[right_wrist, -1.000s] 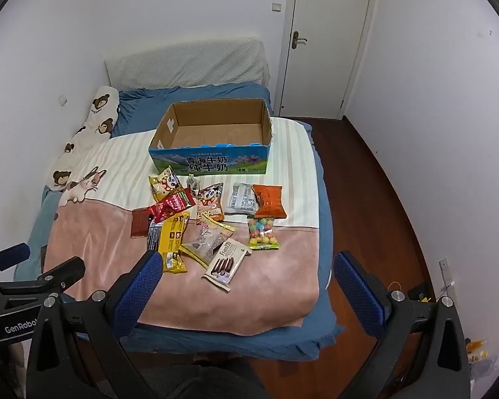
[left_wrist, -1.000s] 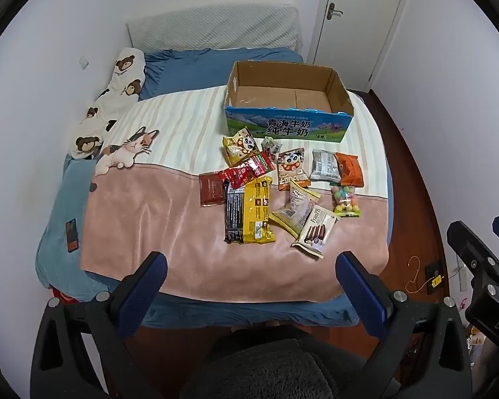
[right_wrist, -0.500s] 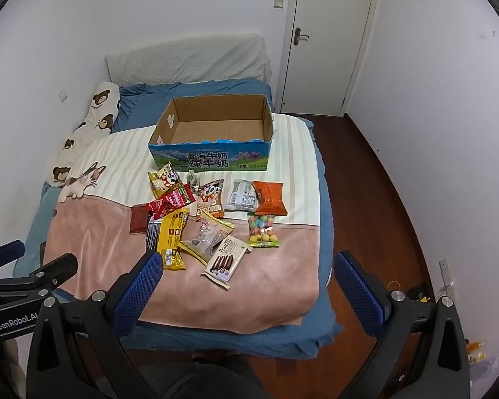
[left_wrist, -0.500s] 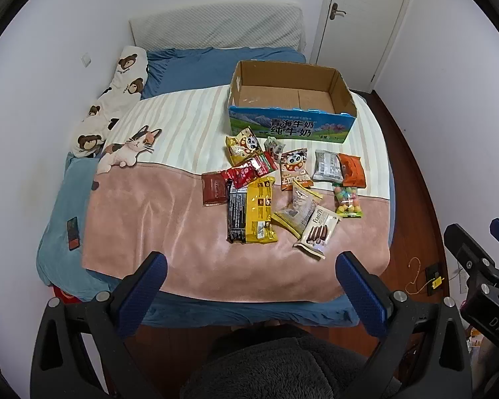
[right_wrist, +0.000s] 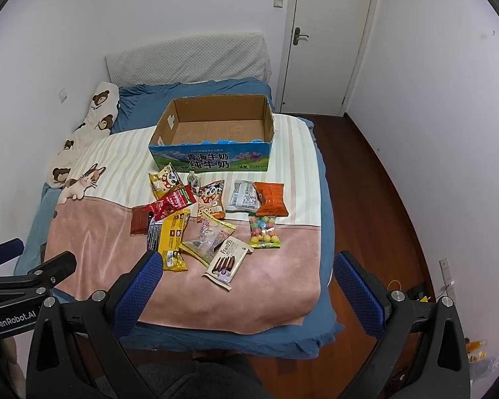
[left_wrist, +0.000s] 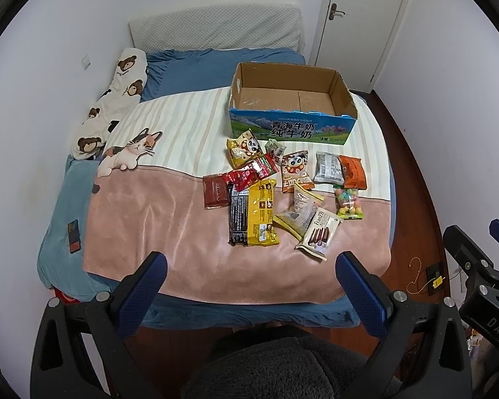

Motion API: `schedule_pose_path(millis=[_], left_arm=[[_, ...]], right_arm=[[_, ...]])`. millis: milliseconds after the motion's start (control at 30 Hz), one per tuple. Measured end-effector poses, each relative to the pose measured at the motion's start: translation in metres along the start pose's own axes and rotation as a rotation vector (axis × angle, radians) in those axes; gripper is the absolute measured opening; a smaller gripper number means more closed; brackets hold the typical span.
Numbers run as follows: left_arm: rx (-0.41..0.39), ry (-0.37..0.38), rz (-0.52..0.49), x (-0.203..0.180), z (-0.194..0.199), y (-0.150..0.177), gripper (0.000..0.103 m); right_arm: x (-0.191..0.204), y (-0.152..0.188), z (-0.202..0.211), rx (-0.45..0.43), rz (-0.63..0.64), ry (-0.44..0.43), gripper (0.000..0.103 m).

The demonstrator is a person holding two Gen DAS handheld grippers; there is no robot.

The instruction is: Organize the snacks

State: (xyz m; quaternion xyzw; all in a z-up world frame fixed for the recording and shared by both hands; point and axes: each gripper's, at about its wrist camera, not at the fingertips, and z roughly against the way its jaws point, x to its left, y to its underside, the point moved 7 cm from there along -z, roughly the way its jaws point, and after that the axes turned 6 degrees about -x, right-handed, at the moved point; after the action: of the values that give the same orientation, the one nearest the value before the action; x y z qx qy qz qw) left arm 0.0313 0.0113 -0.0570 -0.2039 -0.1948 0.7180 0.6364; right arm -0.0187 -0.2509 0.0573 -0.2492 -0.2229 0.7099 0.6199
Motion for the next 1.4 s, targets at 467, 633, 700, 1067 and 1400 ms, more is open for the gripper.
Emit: schedule_pose_path(millis=[467,633,700,1067,1400], left_arm=[[-0.001,-0.001,0.0,0.002,0.001,-0.005,0.103],[-0.003,0.0,0.001,0.005,0.002,-0.006,0.103],[-0.004,0.0,0.001,0.006,0.003,-0.007,0.103],[-0.005,0.0,0.001,0.005,0.002,-0.005,0.103],[-0.006,0.002,0.003,0.006,0.004,-0.005,0.103]], right_arm=[[0.005,0.001,0.002,-0.003,0.002,-0.001,0.103],[0.008,0.0,0.006,-0.005,0.002,-0.003,0.103],[0.009,-0.001,0.007,-0.004,0.003,-0.004,0.103],[0.011,-0.003,0.01,-0.006,0.0,-0.009,0.103],[0.011,-0.003,0.011,-0.004,-0.003,-0.013,0.103]])
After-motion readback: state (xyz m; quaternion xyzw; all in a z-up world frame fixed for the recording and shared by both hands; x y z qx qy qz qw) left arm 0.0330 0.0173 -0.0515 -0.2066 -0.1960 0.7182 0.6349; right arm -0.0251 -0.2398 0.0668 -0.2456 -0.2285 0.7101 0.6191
